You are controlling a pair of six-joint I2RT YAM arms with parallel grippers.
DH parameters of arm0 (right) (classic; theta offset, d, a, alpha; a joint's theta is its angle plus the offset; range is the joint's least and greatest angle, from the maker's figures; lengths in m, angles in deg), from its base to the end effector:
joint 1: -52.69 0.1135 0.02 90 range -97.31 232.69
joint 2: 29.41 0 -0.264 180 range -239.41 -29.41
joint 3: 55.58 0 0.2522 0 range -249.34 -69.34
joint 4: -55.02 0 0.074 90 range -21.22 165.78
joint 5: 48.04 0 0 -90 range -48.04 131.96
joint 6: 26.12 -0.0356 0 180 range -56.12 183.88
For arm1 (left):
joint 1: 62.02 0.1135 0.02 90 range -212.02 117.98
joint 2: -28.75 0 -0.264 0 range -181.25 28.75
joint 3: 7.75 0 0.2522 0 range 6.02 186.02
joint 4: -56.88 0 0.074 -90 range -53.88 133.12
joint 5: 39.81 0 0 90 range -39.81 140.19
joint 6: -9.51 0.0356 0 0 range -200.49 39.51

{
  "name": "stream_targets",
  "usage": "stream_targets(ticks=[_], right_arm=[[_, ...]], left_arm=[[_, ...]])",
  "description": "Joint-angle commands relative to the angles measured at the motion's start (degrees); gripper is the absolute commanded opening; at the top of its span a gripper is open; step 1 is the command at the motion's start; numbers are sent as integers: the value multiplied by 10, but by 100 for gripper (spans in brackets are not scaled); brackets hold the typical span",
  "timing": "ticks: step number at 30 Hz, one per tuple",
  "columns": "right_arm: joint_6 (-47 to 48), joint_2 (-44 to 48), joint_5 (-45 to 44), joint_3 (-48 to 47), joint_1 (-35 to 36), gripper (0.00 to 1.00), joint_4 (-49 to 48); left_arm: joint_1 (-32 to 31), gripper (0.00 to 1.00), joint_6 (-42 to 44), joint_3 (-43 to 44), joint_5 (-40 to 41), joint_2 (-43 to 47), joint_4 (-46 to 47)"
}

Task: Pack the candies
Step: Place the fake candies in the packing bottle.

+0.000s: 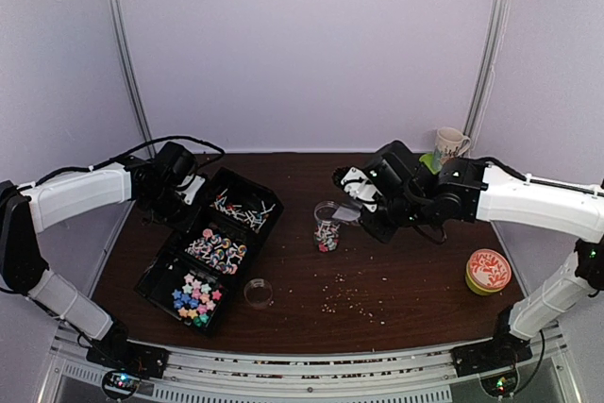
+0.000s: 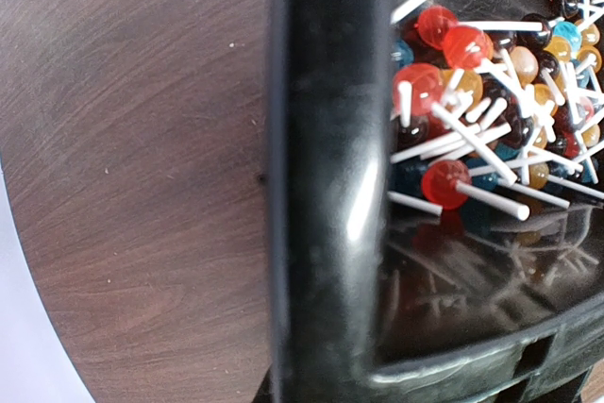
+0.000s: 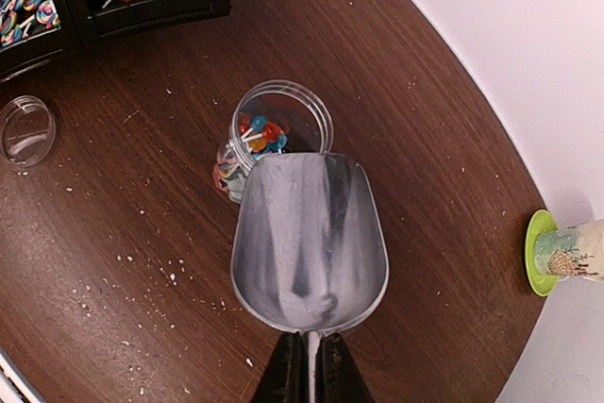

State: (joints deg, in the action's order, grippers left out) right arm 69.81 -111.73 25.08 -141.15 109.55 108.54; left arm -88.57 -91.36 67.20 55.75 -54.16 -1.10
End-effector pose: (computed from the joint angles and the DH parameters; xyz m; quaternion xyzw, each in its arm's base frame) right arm 0.1757 0.2502 0.3063 -0.4421 0.8201 0.0199 0.3628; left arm 0.2536 -0.1229 0.2406 0.1232 0.9691 -0.0218 0.2124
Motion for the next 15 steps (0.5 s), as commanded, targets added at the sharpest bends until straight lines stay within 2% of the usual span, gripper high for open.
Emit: stream_targets(ticks=[1,7,15], right_arm=[[5,-9,-8,-43,-3,0,53],[1,-41,4,-122,-2,0,133],[6,-66,14,-179,-1,0,160]], left_arm=[[7,0,-13,27,-19,28,37],[6,0,-12,27,-20,28,37],[7,0,-8,27,-27,29,37]])
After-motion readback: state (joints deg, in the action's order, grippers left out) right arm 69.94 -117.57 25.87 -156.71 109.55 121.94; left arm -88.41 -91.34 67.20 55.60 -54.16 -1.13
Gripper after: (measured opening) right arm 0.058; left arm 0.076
